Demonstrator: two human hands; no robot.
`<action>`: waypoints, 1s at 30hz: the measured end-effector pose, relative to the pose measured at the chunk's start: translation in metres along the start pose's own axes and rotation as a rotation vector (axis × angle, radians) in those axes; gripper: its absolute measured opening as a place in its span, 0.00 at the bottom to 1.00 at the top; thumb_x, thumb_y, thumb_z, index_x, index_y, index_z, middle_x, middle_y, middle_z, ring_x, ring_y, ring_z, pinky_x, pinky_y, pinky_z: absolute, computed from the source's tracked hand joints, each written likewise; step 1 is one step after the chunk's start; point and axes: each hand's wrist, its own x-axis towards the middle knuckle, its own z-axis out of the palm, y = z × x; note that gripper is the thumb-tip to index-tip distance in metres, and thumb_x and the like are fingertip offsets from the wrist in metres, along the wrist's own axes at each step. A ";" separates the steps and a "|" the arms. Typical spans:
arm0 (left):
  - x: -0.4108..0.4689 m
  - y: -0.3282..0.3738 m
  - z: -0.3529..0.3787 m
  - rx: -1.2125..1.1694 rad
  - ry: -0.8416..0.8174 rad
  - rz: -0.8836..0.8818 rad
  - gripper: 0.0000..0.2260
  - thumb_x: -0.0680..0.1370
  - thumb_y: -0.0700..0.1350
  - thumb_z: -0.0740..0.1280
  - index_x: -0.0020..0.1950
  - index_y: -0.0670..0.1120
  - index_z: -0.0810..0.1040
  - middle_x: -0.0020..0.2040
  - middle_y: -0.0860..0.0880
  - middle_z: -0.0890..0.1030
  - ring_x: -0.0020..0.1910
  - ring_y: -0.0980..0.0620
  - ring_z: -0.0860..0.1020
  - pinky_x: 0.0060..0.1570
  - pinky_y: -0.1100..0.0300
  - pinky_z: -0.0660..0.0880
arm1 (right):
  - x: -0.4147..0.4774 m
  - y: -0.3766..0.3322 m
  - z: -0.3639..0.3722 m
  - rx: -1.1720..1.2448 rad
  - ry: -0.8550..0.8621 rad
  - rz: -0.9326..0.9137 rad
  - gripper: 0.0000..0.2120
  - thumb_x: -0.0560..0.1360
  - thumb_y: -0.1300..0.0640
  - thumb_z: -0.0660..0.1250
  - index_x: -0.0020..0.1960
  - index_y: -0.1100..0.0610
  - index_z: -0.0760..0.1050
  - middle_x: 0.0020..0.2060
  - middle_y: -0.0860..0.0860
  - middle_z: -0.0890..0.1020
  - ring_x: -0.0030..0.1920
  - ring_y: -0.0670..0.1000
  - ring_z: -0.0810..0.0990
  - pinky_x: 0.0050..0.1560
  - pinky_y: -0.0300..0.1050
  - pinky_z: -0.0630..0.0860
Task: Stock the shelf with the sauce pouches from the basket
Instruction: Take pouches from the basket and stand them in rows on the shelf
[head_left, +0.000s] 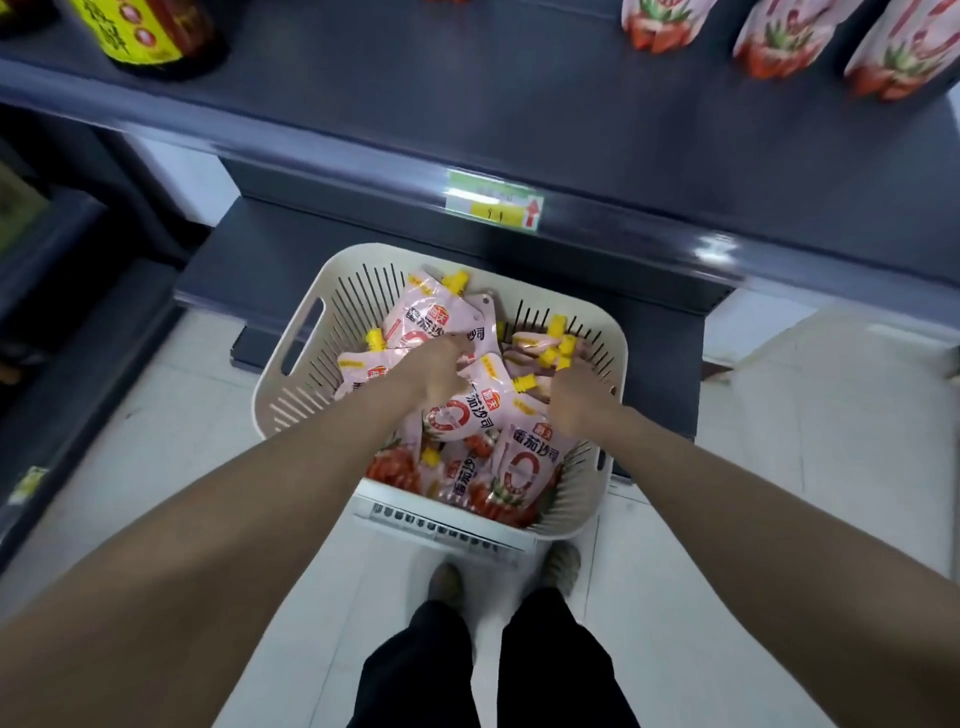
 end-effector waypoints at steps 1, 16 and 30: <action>0.004 0.000 0.006 -0.030 0.001 -0.020 0.23 0.74 0.37 0.67 0.69 0.39 0.68 0.66 0.41 0.74 0.63 0.44 0.74 0.59 0.57 0.71 | 0.002 0.001 0.005 0.008 -0.037 0.016 0.13 0.79 0.62 0.57 0.56 0.66 0.77 0.56 0.58 0.80 0.57 0.56 0.77 0.59 0.45 0.72; 0.016 -0.022 0.018 -0.131 0.072 -0.104 0.11 0.74 0.34 0.66 0.55 0.38 0.81 0.62 0.42 0.78 0.60 0.42 0.76 0.59 0.56 0.73 | 0.018 -0.001 0.035 0.160 0.063 0.181 0.15 0.76 0.62 0.62 0.62 0.63 0.74 0.57 0.57 0.79 0.57 0.56 0.79 0.51 0.46 0.77; -0.015 -0.025 -0.037 -0.578 0.223 -0.049 0.08 0.73 0.33 0.69 0.50 0.38 0.83 0.47 0.41 0.83 0.45 0.49 0.78 0.54 0.48 0.78 | -0.018 -0.008 -0.038 0.713 0.123 -0.051 0.07 0.75 0.63 0.65 0.52 0.61 0.77 0.47 0.52 0.79 0.47 0.52 0.77 0.37 0.37 0.71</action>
